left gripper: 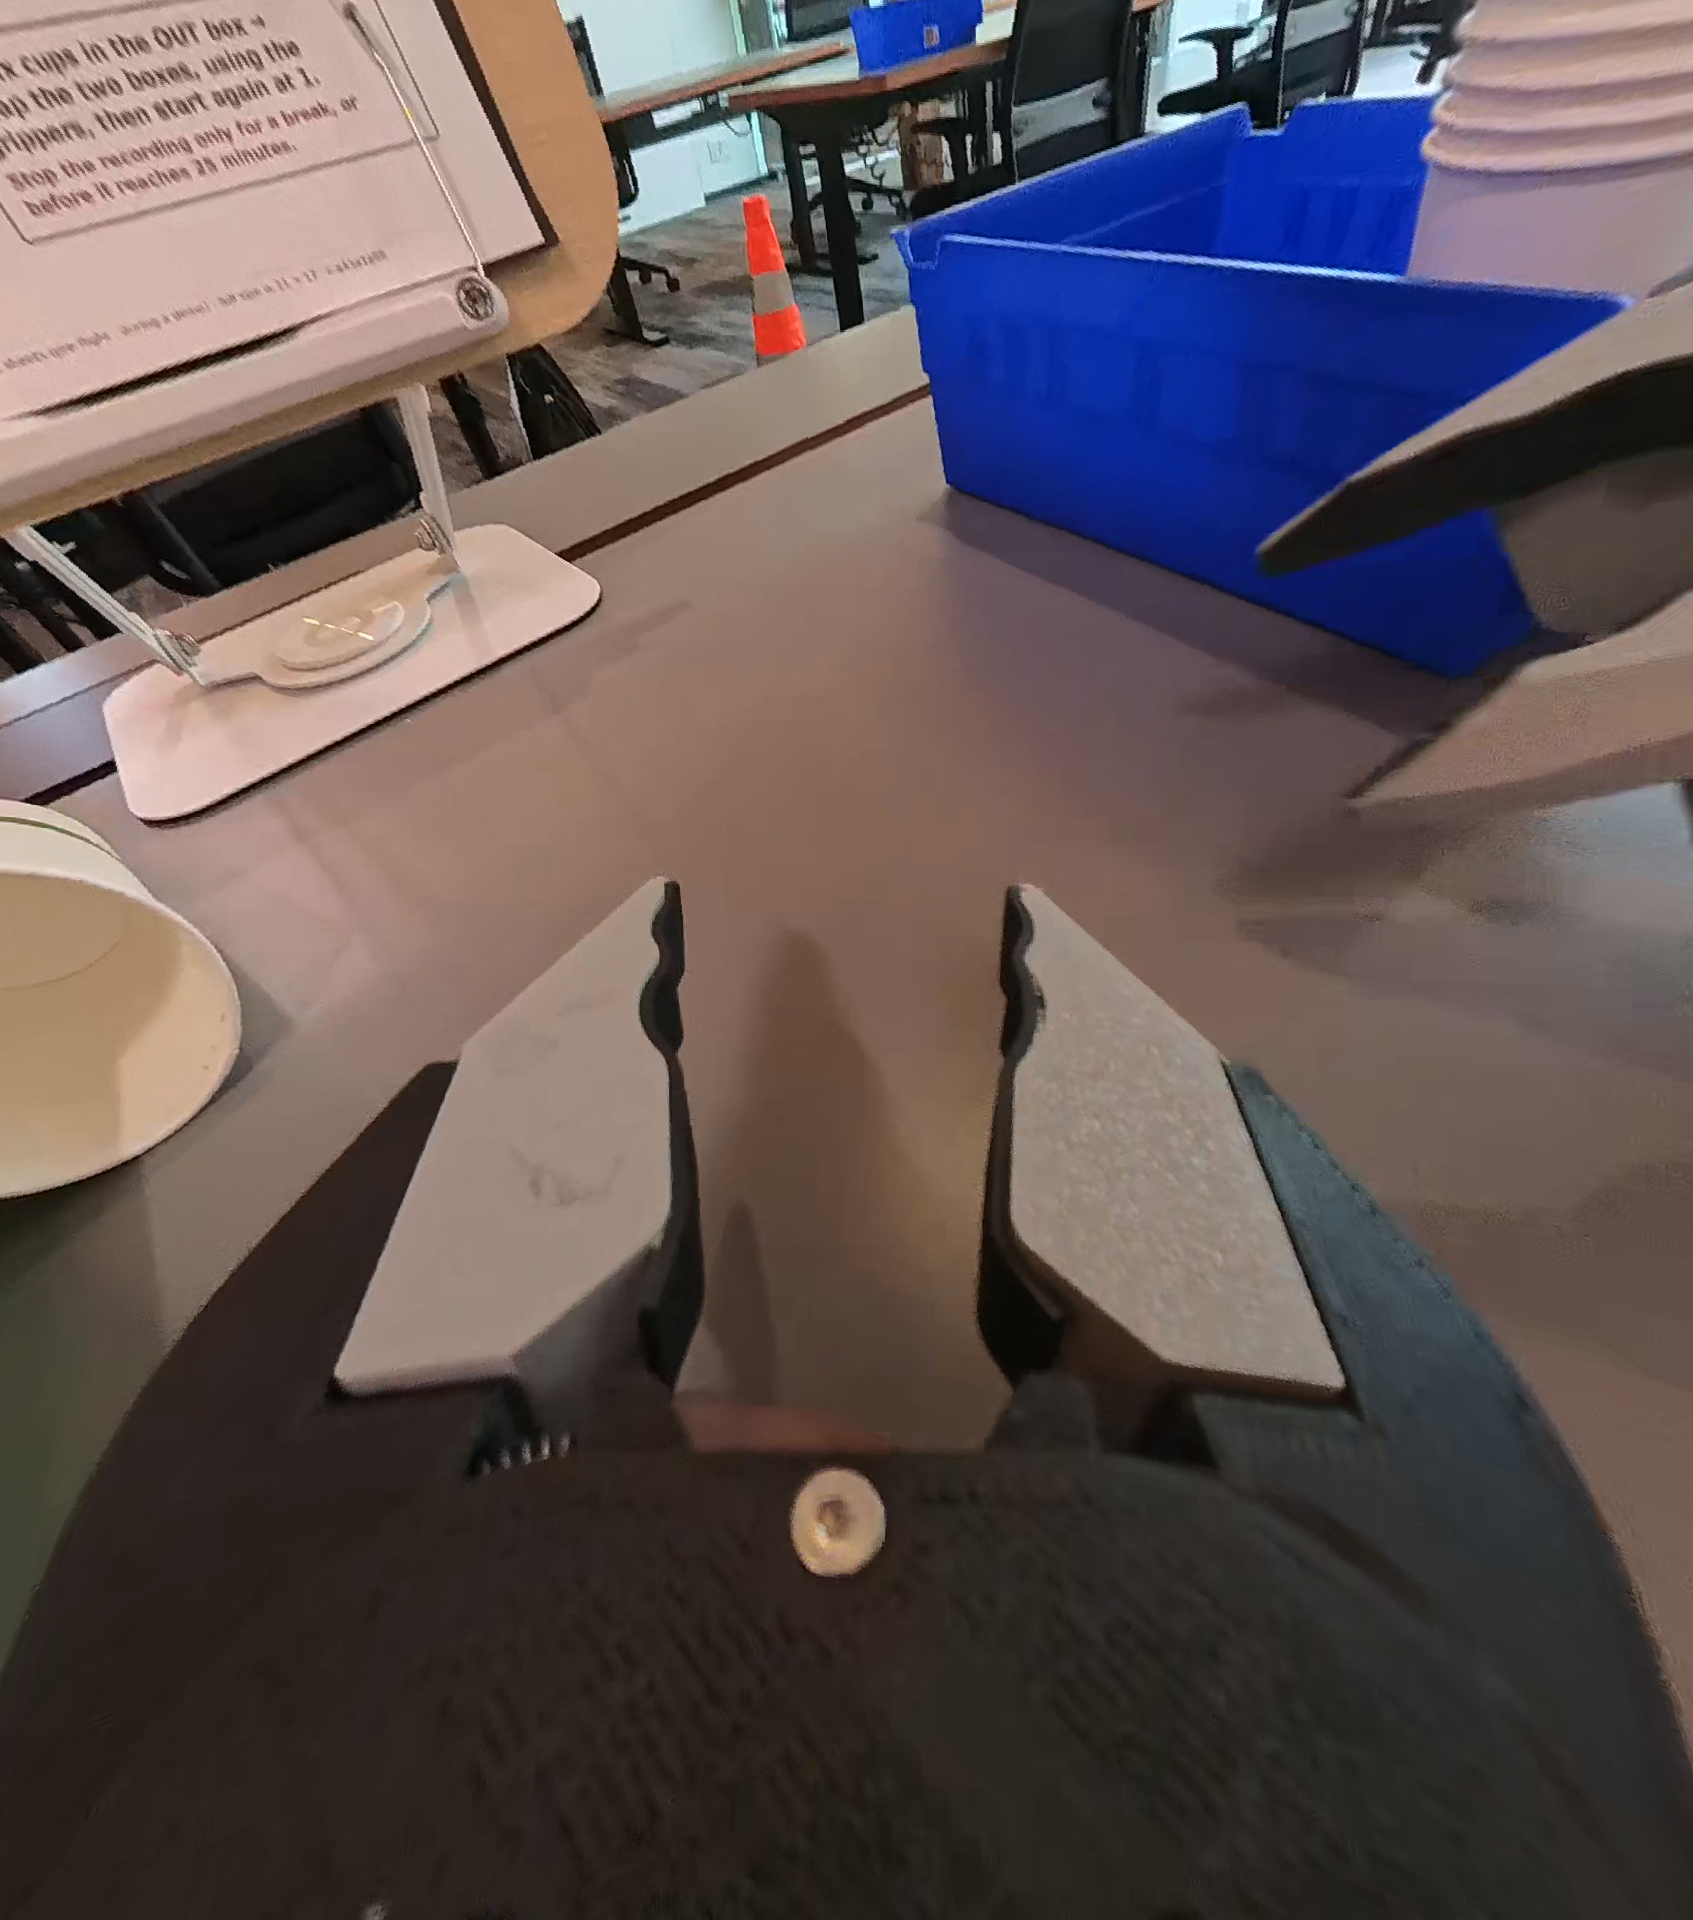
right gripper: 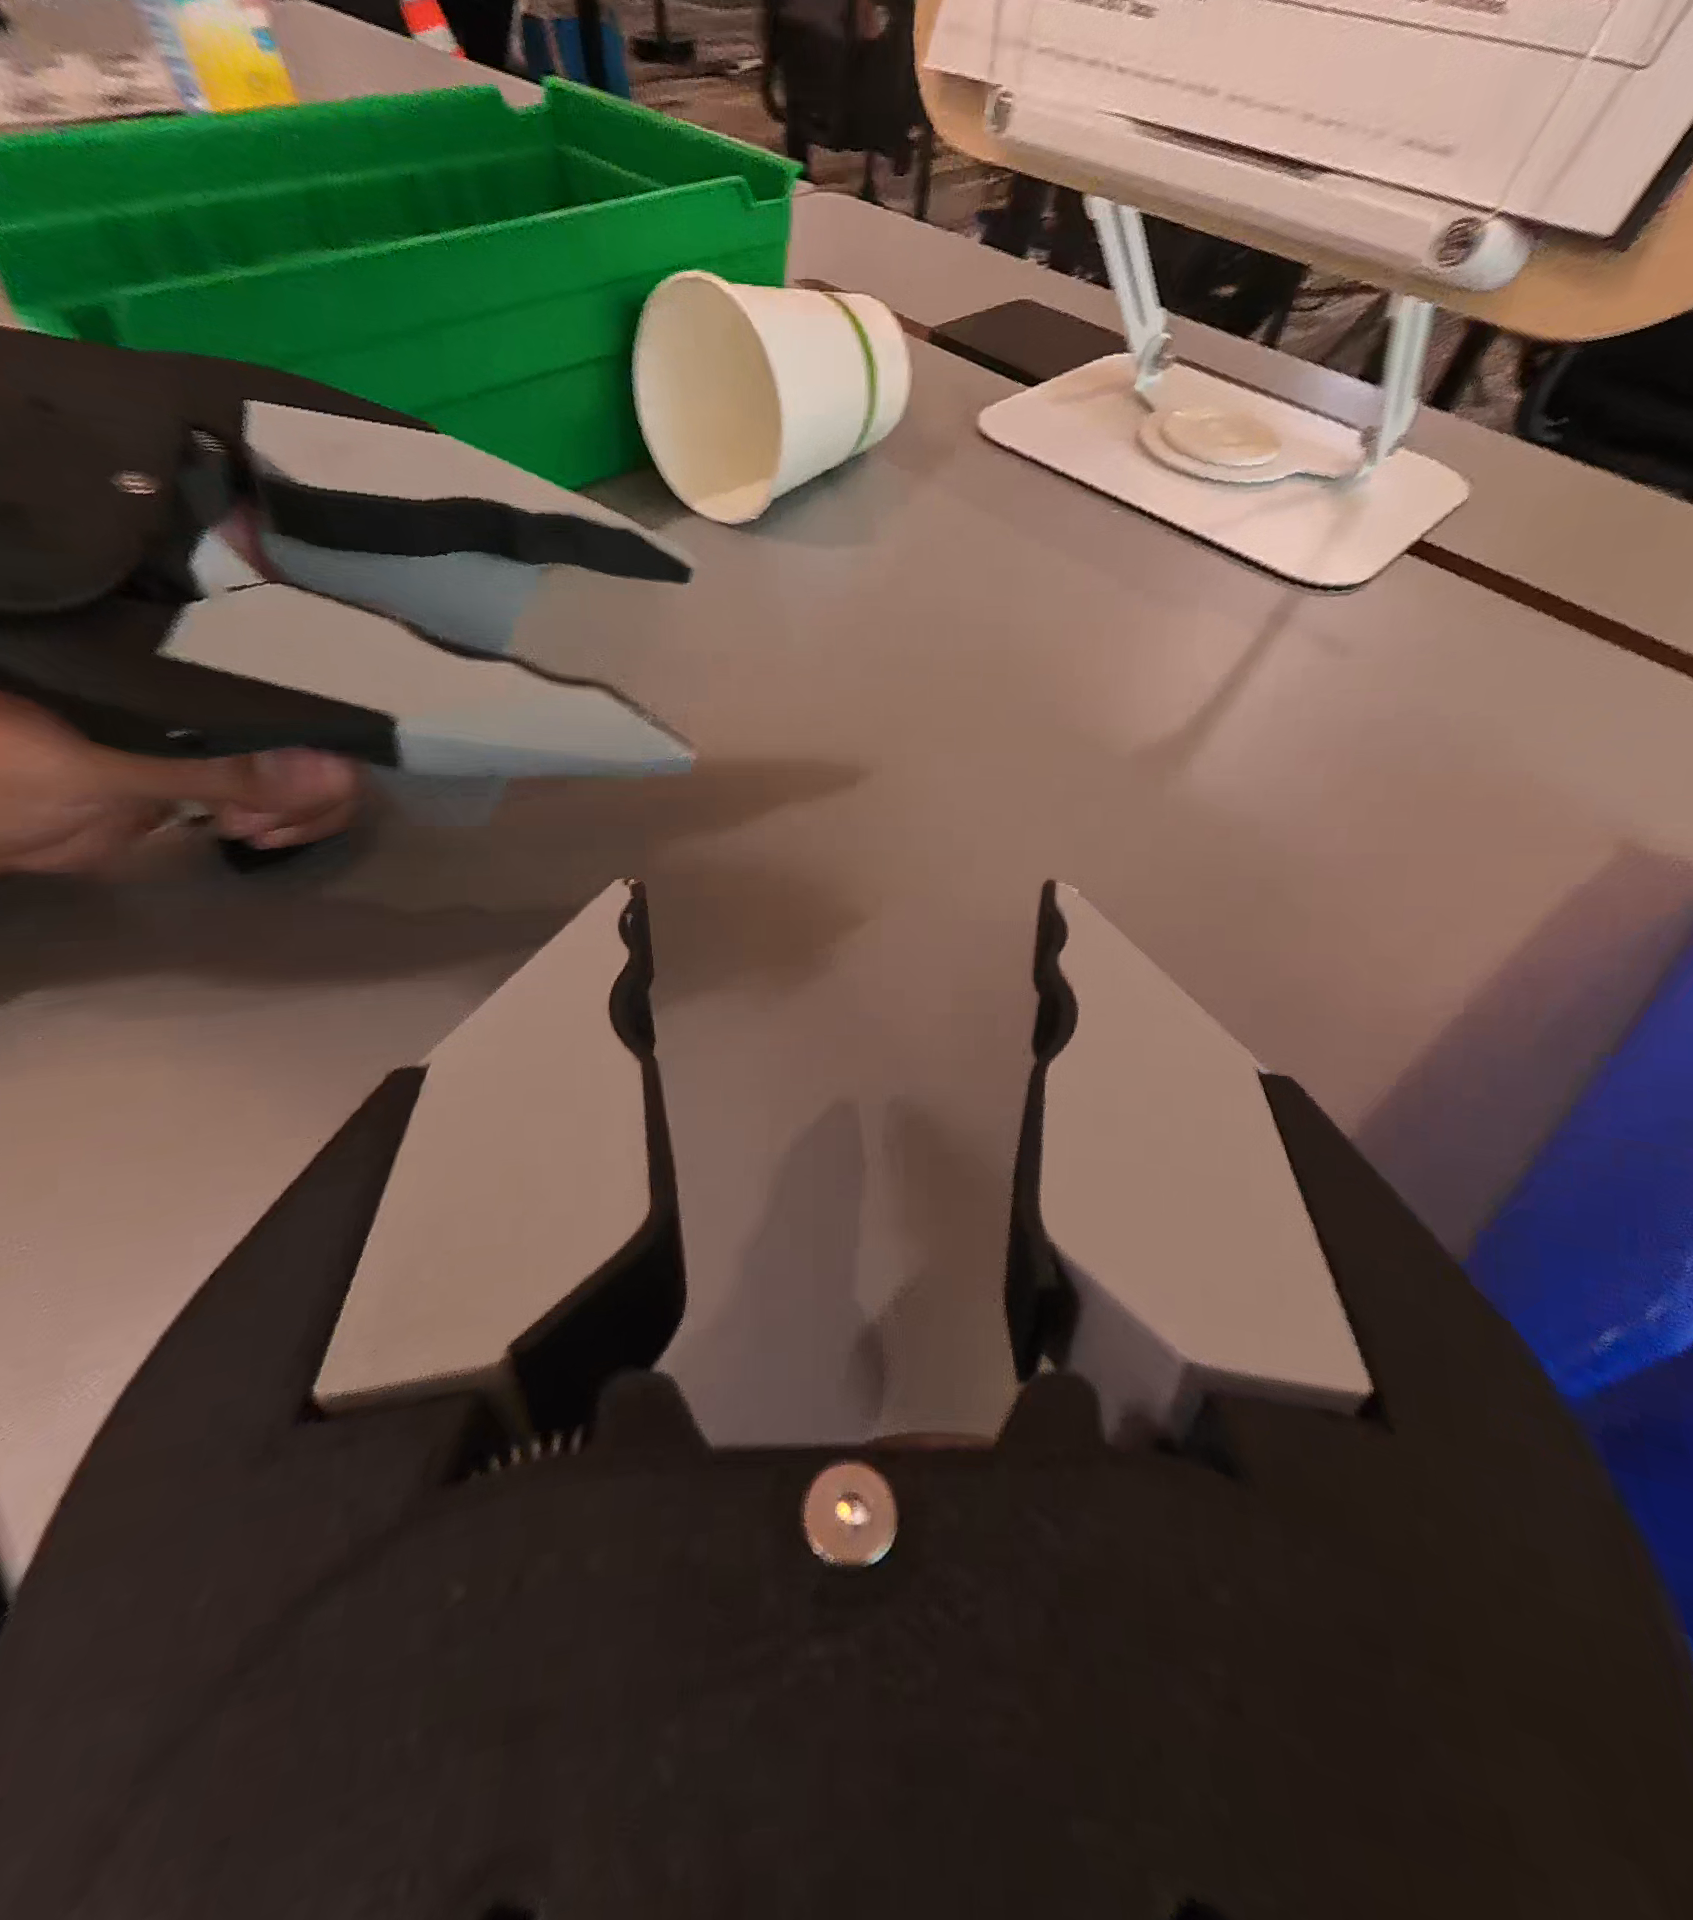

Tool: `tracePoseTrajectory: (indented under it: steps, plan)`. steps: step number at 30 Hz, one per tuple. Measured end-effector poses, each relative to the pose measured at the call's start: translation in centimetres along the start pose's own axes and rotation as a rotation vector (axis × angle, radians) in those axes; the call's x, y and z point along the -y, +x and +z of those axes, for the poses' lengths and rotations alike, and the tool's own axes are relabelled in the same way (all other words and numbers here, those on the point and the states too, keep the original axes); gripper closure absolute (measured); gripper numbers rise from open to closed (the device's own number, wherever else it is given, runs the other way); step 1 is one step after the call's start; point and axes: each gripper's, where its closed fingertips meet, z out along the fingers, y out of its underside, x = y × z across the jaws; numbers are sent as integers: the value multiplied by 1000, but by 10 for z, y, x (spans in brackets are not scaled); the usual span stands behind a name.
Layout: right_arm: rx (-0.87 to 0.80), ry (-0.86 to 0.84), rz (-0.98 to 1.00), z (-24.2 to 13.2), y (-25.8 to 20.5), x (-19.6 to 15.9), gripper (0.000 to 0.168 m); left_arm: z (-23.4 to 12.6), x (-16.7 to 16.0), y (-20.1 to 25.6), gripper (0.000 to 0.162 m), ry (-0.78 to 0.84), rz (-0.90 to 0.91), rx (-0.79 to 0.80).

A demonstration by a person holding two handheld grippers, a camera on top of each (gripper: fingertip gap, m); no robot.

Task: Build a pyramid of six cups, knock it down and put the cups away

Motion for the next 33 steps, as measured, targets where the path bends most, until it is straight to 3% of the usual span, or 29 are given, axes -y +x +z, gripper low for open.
tracePoseTrajectory:
  steps: [4,9,15,23,27,33]
  plan:
    - [-1,6,3,22,5,-3,102,7,-9,-4,108,-74,-13,27]
    - [-15,-31,-6,32,21,-15,102,12,-16,-4,94,-125,-34,12]
    - [-126,-34,3,33,48,-20,107,12,-16,1,95,-120,0,3]
    - [-151,-28,-9,34,51,-18,109,16,-20,8,96,-152,61,2]
    - [-162,-46,-45,36,49,-20,107,13,-17,5,89,-133,26,-2]
    - [-214,3,-53,28,51,-15,107,-2,-3,-59,81,-169,91,145]
